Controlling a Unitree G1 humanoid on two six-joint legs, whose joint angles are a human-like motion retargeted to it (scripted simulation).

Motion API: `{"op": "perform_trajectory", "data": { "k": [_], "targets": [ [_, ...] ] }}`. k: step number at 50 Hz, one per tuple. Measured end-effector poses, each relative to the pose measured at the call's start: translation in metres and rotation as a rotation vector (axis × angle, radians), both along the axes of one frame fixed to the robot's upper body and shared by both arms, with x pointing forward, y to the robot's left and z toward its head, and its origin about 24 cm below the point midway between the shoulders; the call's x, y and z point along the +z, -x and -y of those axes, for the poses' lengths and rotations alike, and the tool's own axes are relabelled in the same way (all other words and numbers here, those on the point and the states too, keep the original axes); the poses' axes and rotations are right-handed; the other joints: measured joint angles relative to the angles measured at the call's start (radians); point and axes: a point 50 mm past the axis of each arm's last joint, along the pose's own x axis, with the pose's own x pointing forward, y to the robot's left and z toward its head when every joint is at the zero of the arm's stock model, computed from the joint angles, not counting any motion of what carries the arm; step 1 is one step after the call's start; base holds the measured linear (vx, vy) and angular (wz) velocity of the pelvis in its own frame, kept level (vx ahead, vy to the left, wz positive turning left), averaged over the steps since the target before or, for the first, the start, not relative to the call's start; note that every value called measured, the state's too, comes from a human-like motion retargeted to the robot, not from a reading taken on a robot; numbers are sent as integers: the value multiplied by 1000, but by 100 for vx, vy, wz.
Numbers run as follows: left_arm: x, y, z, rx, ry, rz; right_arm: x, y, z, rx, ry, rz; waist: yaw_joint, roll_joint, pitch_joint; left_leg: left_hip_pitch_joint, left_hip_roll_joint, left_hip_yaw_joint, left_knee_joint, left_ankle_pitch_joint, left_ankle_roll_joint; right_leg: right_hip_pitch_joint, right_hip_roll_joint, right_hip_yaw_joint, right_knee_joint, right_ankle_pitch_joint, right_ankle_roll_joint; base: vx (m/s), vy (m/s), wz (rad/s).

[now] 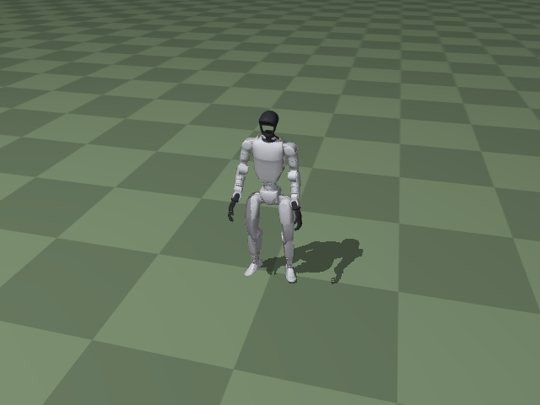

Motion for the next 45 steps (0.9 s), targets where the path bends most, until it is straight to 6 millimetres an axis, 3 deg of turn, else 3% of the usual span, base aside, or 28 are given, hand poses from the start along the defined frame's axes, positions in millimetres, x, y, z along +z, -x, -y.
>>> {"op": "perform_trajectory", "data": {
  "k": [5, 11, 21, 26, 34, 45],
  "targets": [
    [0, 0, 0, -118, -20, -18, 5, -10, -9, 30, -19, 48, 2, 0, -6, 4, 0, 25, -5, -3, 11, -12, 3, 23, -1, 4, 13, 3, -1, -26],
    [8, -16, 4, -276, -19, 36, 4, -8, -13, 48, -43, 43, 10, 6, -16, 3, 3, 36, -8, -3, 13, -21, 10, 33, -3, 6, 16, 0, 0, 0],
    [19, -50, 10, -64, 30, 142, -8, 17, -4, 16, -31, -77, 19, 9, -17, 4, -3, 17, -8, -7, 9, -8, 0, 14, -2, -3, 7, 0, 0, 0],
    [22, -58, 14, -55, 45, 170, -11, 24, 1, 10, -23, -101, 14, 11, -17, 5, -4, 11, -6, -10, 6, -2, -1, 7, -4, -5, 1, 0, 0, 0],
    [17, -48, 15, -92, 46, 140, -9, 24, 7, -8, -22, -89, 3, 13, -20, 9, -1, 21, -5, -16, 6, -2, 1, 14, -5, -4, 3, 0, 0, 0],
    [8, -22, -1, -44, 23, 55, -5, 13, 1, -2, -37, -42, -5, 4, -16, 17, 4, 40, -2, -23, 5, -4, 7, 28, -4, -3, 6, 0, 0, 0]
  ]
}}
